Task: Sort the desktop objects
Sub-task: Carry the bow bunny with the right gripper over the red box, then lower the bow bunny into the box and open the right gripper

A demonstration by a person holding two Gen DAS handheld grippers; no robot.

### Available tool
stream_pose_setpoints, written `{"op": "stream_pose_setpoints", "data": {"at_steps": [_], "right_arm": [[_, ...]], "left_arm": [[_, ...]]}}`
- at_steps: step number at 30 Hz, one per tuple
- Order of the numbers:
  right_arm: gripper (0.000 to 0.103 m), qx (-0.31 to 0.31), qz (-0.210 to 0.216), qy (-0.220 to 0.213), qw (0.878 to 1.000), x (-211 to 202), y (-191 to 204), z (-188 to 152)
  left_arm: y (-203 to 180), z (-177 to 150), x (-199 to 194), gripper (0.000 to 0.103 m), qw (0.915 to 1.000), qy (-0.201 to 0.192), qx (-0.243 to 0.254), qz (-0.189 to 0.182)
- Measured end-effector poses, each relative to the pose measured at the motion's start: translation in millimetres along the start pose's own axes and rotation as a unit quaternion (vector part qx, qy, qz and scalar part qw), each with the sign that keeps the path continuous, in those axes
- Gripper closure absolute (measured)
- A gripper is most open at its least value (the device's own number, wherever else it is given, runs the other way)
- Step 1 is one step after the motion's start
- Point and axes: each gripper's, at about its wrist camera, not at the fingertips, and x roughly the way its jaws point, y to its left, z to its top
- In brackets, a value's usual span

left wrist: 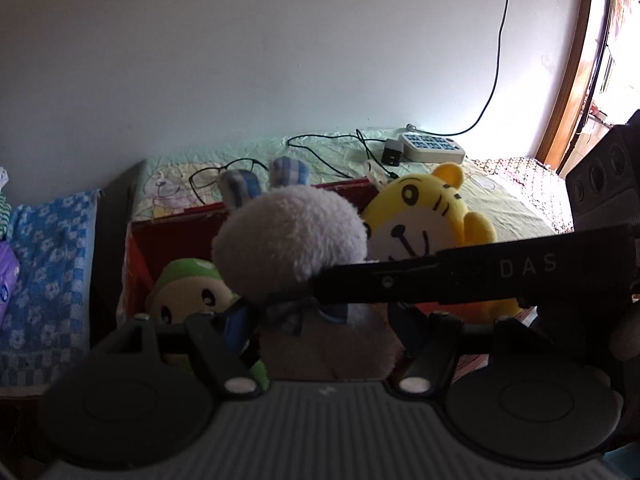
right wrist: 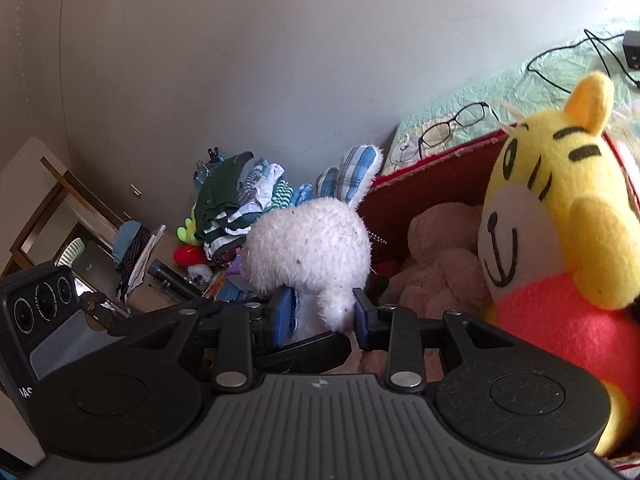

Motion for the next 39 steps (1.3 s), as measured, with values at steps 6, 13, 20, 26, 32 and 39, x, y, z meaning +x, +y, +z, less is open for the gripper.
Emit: {"op": "stream_pose_setpoints", "data": {"at_steps": [6,13,20,26,32,39], "right_arm": [[0.069,0.011,-0.018,0.025,0.999,16.9,0.3,-1.6],[0.069,-0.001,-0.051,0.050,0.997,33.0,-0.8,2.1],[0.068,-0.014,-0.073,0.059,0.995,34.4,-6.1,3.9],[0.067,-0.038,-0.082,0.045,0.995,25.9,-0.8,6.7],[0.068,-0.032,-0.082,0.029,0.996,16.8,-1.9,11.9],[0.077,-0.025,-0.087,0.047,0.995,31.6,-3.1,11.0]], "left_arm": [[6.7,-10.7,7.3,0.032,0.9997,0.020,-0.007,-0.006],[4.5,-12.0,16.7,0.032,0.9994,0.033,0.003,-0.002],[6.3,-12.6,15.6,0.032,0.9992,0.036,-0.013,-0.010],[8.0,-11.7,8.6,0.032,0.9990,0.030,-0.030,-0.016],[3.1,-4.9,-6.5,0.032,0.9989,0.009,-0.030,-0.034],[-6.1,-6.5,9.8,0.032,0.9989,0.026,-0.014,-0.035]]}}
